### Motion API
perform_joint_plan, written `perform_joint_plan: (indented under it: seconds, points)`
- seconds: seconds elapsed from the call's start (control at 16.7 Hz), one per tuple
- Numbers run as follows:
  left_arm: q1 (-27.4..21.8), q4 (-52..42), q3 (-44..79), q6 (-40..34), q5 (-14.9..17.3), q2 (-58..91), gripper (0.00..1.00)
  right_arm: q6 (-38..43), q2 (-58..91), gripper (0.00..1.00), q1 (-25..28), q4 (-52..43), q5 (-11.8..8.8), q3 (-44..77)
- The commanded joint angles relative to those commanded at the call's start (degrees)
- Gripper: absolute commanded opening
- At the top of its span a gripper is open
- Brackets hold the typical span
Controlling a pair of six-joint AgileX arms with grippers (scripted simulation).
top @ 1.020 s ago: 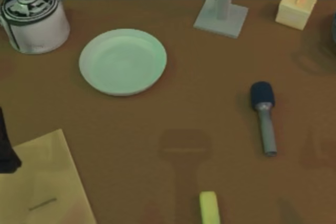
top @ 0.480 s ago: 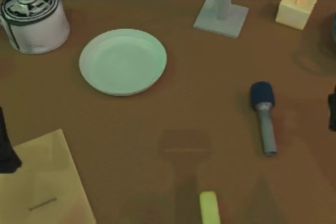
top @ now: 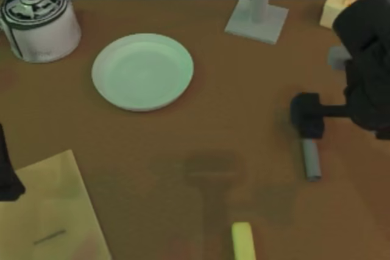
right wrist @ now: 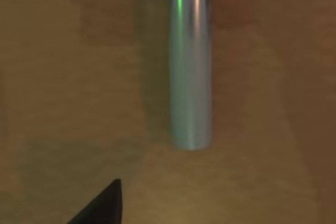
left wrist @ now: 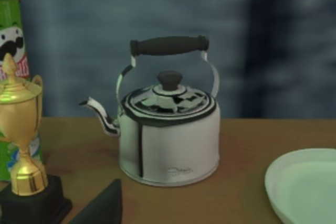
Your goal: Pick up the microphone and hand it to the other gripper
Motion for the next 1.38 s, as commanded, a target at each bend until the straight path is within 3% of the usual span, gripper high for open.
perform_joint_plan:
  seconds: [0.3, 0.78, 1.38]
  points:
    - [0.0, 0.0, 0.0, 0.0, 0.0, 0.0, 1.00, 4.1, 14.2, 1.00, 3.9, -7.0, 1.0, 10.6]
    - [0.0, 0.0, 0.0, 0.0, 0.0, 0.0, 1.00, 4.6, 16.0, 1.00, 4.2, -7.7, 1.1, 11.9]
    - [0.0, 0.0, 0.0, 0.0, 0.0, 0.0, 1.00, 2.9, 26.6, 1.00, 2.5, 12.0, 1.2, 3.1]
